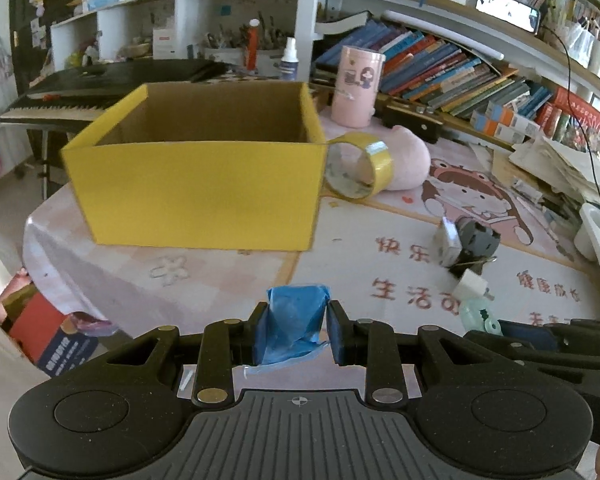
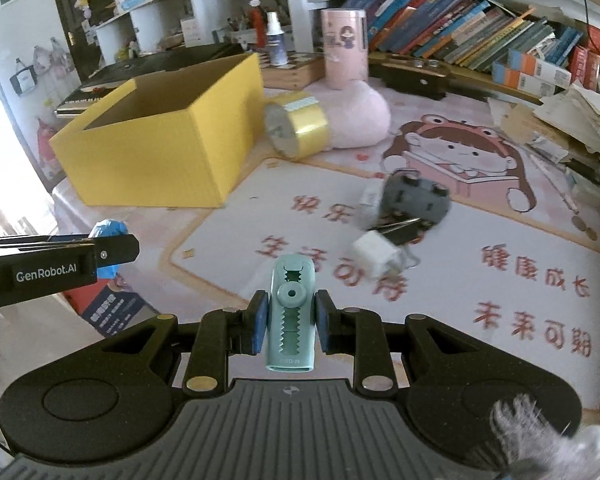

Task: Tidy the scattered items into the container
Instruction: 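Carry the blue piece and green clip toward the yellow cardboard box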

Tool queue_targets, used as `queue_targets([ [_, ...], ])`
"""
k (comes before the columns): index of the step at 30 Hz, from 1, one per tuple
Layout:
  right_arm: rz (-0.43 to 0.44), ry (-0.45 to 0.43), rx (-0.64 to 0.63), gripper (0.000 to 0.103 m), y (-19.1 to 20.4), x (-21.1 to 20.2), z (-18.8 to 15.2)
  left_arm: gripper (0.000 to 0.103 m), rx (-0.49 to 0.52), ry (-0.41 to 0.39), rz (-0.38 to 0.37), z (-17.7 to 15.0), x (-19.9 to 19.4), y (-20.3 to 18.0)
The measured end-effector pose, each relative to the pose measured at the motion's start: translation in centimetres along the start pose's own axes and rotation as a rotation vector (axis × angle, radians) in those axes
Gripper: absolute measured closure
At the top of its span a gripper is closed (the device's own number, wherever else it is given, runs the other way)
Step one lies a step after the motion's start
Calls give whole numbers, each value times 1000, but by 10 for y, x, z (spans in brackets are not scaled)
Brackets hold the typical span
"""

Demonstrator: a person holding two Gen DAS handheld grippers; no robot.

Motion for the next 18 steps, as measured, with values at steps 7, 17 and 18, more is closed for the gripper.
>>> queue_targets([
  [7, 13, 0, -9, 80, 39, -4, -8, 75, -8, -17, -5, -8, -16, 33],
  [17, 37, -3, -50, 80, 91, -5, -14, 75, -32, -54, -10, -17, -37, 74],
  [18, 41, -2, -55, 80, 96, -5, -15, 75, -36, -57, -9, -18, -39, 79],
])
Point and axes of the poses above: each gripper's, at about its wrist camera, not at the fingertips, and x roughly the way its jaws point, y to its left, z to its top, the point moved 7 cm from there along x, roughly the way its jaws point
